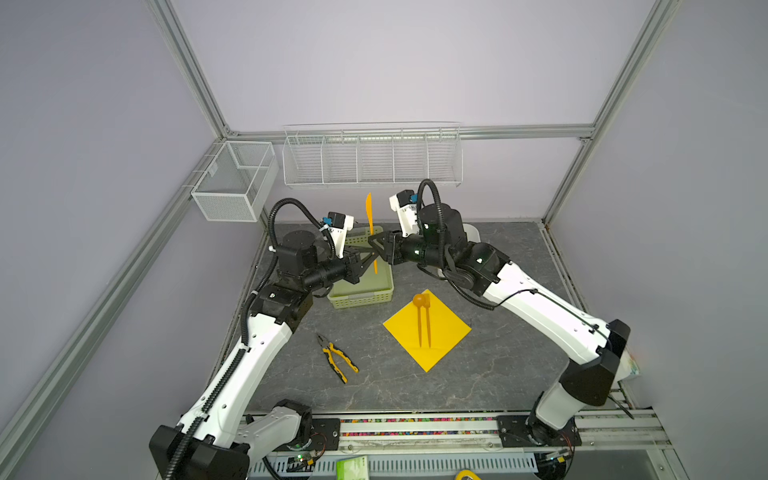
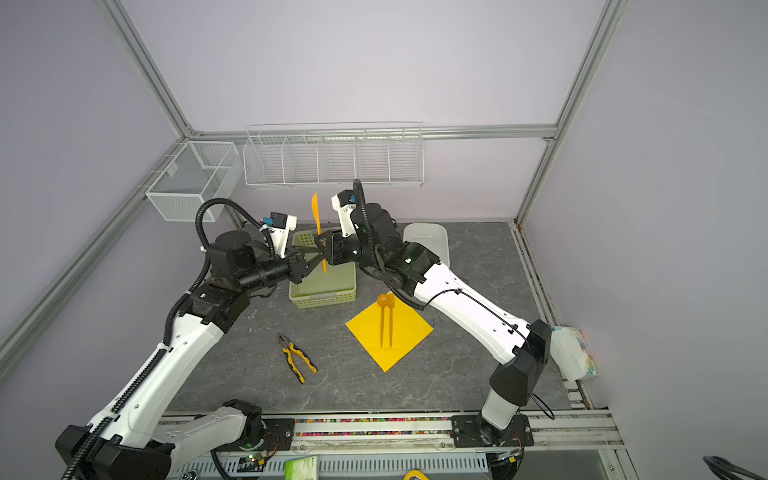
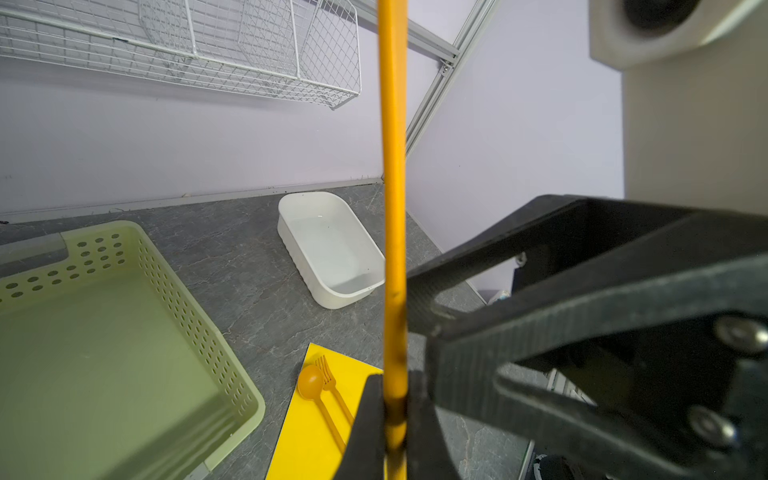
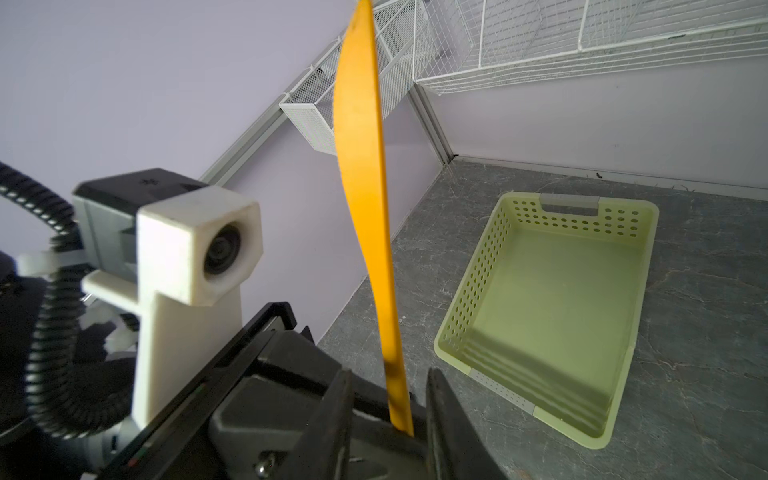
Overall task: Place the utensils on the paper napkin and roll it up
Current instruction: 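Close the right gripper on the knife blade while the left gripper releases it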
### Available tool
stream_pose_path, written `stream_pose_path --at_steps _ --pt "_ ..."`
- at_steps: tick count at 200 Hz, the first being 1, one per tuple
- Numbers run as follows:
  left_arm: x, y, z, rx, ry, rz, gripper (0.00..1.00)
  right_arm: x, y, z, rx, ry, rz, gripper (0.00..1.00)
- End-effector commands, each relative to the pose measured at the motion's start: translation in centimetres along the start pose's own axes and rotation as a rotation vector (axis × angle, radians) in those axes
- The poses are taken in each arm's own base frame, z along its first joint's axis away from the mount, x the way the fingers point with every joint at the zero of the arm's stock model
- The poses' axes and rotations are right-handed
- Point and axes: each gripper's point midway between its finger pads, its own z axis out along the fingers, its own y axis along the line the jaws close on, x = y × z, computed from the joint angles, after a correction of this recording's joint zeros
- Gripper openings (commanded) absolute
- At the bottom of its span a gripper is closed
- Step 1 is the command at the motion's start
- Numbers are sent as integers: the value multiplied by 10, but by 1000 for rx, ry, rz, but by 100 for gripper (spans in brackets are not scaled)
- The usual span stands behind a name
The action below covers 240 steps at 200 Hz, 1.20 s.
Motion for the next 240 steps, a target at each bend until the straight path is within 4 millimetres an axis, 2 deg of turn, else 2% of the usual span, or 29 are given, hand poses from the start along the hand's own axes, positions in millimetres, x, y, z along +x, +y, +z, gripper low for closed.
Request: stream_pose_path --at_steps 1,82,109,136,152,187,222,240 --pt "-8 -4 -1 -2 -12 7 0 3 5 3 -2 22 -26 31" --pt "-3 5 1 -35 2 -9 0 5 3 8 30 39 -28 16" --pt "-1 5 3 -29 9 -17 0 6 5 9 27 40 -29 7" --pt "1 4 3 -23 8 -24 0 5 5 7 30 40 -35 7" --pt "2 2 1 -13 5 -24 8 5 2 3 48 37 -45 7" --pt "2 0 -1 -9 -1 -21 23 6 -13 -6 97 35 -51 7" --pt "8 4 0 -22 17 -17 26 16 -39 -18 163 66 -33 7" --pt "11 8 -1 -47 29 -6 27 29 -62 -29 216 107 -2 7"
